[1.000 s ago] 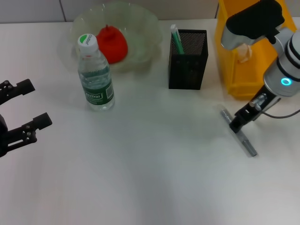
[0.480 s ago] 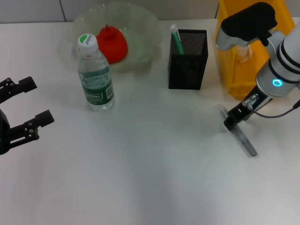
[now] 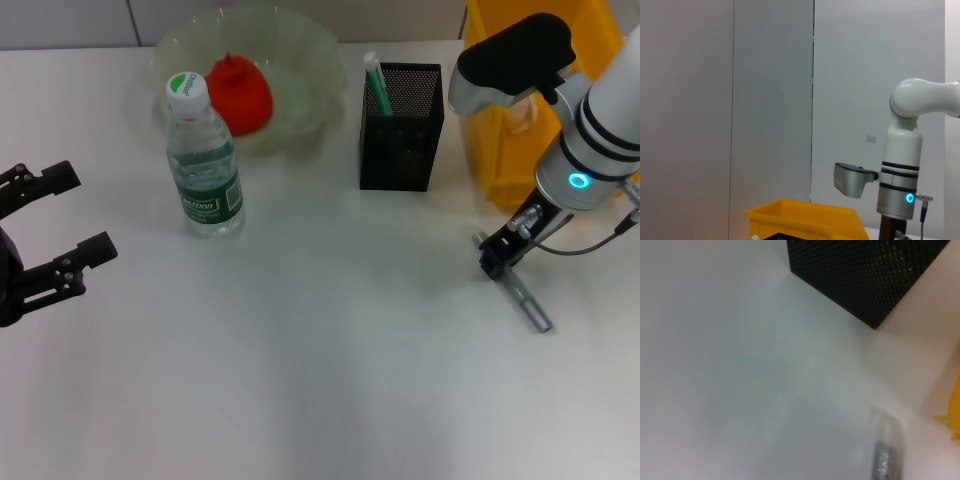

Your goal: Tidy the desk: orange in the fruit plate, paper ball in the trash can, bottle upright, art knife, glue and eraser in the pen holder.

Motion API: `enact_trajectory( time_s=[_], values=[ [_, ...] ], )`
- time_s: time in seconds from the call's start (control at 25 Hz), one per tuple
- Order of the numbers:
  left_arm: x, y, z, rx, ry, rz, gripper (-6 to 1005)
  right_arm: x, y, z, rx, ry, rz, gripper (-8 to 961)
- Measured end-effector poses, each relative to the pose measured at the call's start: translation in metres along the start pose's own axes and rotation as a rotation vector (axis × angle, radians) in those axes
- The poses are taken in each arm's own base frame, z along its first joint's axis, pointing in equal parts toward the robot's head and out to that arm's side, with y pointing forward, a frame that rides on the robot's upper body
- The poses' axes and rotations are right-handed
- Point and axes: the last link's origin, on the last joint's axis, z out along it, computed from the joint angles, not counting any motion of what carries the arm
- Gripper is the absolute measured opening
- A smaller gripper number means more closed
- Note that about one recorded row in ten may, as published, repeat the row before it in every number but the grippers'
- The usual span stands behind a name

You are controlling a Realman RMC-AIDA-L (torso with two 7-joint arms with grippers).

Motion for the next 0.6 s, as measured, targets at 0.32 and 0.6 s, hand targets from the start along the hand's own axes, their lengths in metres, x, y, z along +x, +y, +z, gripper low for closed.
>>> enact_trajectory(
  time_s=[0.32,0.6],
  values=[
    [0.001,-0.001,-0.001,0.004,0.000,0.003,812,-0.004,-0.001,-0.011,0.004,-0.042,-0.017,179],
    [0.000,-0.001,-0.003,0.013,0.000,0.001,813,-0.012,0.019,-0.080,-0.065,-0.314,-0.115,141]
  ],
)
